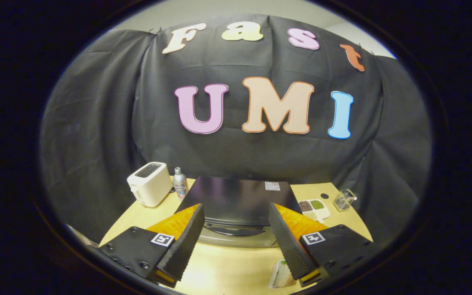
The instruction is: Open the toaster oven, put the food inside, and close the toaster oven door.
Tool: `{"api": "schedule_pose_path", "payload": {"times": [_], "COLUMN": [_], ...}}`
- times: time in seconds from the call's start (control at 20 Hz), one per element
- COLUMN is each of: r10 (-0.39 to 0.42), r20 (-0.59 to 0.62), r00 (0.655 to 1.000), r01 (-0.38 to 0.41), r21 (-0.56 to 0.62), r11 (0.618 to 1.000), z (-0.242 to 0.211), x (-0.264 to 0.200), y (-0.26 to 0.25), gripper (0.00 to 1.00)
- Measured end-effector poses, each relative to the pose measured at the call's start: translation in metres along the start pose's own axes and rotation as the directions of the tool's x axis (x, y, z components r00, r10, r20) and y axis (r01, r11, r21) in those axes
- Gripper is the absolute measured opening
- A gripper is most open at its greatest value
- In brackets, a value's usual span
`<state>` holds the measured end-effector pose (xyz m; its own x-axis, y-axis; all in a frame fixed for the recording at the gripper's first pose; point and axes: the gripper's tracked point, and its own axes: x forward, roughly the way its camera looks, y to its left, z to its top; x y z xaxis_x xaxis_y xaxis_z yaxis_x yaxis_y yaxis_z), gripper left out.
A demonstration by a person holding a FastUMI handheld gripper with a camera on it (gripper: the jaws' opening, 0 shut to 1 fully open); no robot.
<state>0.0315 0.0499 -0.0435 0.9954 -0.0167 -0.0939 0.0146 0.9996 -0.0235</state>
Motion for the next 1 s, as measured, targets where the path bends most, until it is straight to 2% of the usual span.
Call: {"api": "schedule_pose_path", "payload": {"times": [0.3,0.75,1.0], "r10": [-0.025,-0.016,-0.031], "r20": [-0.038,-0.009,0.014], "r00": [0.999,1.000,0.999], "r01": [0.024,0.017,0.029], "r21": [-0.015,0.091,0.123], "r11": [1.000,0.996,0.992], "z": [-0.024,-0.046,-0.062], "x": [0.036,0.107,0.137], "y": [0.017,0.043,0.040], "gripper": [0.97,0.97,0.97]}}
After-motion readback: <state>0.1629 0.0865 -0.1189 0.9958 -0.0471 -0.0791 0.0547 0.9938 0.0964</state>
